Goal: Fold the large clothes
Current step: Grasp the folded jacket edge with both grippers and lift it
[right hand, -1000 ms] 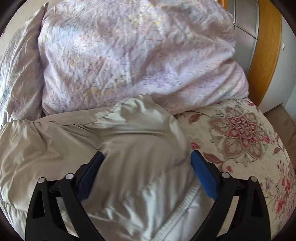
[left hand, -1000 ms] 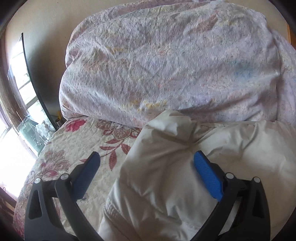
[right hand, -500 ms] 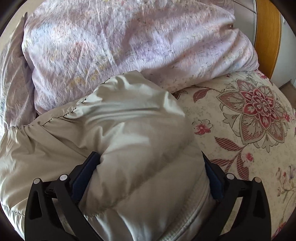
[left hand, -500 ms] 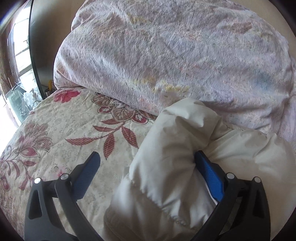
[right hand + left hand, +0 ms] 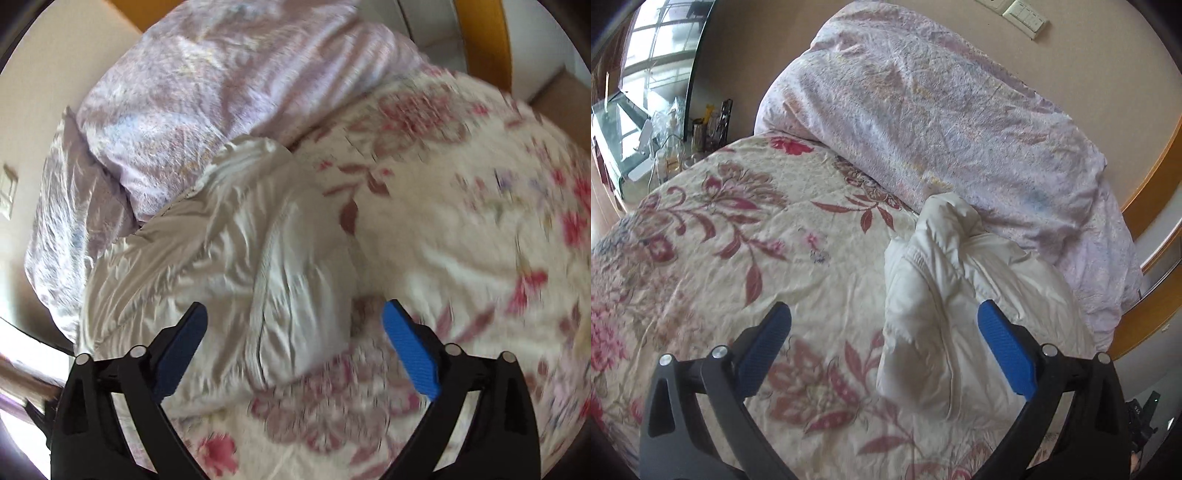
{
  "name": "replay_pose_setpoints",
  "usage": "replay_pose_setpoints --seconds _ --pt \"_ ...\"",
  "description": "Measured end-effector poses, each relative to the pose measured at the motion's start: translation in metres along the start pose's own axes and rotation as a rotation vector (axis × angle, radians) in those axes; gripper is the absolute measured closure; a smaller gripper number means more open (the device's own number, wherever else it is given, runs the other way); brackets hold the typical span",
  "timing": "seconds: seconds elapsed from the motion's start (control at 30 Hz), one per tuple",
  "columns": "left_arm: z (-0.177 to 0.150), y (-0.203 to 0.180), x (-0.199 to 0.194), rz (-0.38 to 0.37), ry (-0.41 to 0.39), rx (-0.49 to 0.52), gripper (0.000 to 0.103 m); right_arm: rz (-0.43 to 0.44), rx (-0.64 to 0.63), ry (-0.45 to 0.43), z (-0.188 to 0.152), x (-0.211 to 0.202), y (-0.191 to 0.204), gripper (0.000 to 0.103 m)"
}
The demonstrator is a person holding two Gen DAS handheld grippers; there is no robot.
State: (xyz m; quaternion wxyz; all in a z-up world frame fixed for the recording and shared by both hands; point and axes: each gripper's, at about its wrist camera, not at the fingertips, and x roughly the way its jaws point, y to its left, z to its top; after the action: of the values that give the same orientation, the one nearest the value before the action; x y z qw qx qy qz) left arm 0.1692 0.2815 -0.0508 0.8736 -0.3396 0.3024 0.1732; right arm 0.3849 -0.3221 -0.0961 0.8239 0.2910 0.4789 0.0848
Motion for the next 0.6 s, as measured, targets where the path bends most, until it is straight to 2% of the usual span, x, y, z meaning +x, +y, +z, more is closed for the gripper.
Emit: replay_pose_setpoints --seconds 0.17,0.3,0.43,0.6 --pt "-0.027 0.012 0.005 -0.079 0.105 -0.116 0.005 0.089 0.122 0.097 -0.017 0.015 -0.01 0.016" --pt "-0.044 0.009 0.018 -0.134 0.138 -0.196 0.015 0.134 0.194 0.13 -0.025 0.028 -0.015 0.022" --pt "-0.056 0.003 0.037 -0.173 0.17 -0.272 0.023 0.191 0.223 0.087 -0.027 0.032 -0.016 0.023" --pt "-0.062 0.001 0.045 -0.213 0.119 -0.365 0.035 0.249 0.254 0.034 -0.03 0.038 -0.02 0.035"
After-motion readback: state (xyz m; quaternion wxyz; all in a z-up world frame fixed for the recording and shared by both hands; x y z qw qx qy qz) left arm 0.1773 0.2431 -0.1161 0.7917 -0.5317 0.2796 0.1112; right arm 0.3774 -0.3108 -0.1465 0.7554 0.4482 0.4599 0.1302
